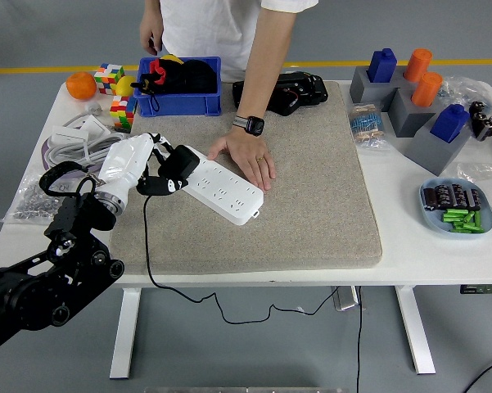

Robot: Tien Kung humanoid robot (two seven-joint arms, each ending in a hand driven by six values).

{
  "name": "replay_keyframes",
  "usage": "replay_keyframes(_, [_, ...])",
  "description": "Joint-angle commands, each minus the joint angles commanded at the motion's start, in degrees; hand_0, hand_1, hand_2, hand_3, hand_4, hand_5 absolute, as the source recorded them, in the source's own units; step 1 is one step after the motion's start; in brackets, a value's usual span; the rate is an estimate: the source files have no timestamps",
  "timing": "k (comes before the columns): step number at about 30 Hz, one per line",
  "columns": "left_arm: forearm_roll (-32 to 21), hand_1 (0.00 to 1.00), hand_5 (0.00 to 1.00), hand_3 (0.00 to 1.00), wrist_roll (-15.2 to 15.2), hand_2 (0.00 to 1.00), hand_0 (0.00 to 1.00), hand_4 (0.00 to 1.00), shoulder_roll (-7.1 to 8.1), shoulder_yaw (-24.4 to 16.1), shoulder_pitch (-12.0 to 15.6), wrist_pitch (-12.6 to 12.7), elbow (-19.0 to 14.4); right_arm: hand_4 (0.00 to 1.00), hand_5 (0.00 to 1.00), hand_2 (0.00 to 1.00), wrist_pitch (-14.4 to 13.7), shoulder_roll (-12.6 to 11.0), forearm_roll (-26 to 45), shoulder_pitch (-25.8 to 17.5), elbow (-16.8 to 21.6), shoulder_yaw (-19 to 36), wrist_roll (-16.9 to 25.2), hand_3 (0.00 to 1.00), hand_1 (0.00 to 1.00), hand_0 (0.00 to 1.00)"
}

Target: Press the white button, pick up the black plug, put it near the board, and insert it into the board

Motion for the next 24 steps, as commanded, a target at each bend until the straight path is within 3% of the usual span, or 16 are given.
replay_keyframes(11, [-1.0, 0.188, 0.002, 0.405, 1.0, 0.240, 0.109, 0.613, -3.14, 2.6, -4.2, -1.3, 7.2, 0.670, 0.404, 0.652, 0.0, -0.1, 0.1, 0.1, -0.1, -0.4, 0.0, 0.629, 0.610, 0.643])
replay_keyframes(24, [-1.2, 0.188, 0.002, 0.414, 1.8, 0.244, 0.109, 0.609, -3.54, 5.6, -6.2, -2.1, 11.0, 0.670, 0.403, 0.652, 0.0, -0.2, 0.1, 0.2, 0.0, -0.5, 0.0, 0.627, 0.610, 0.643])
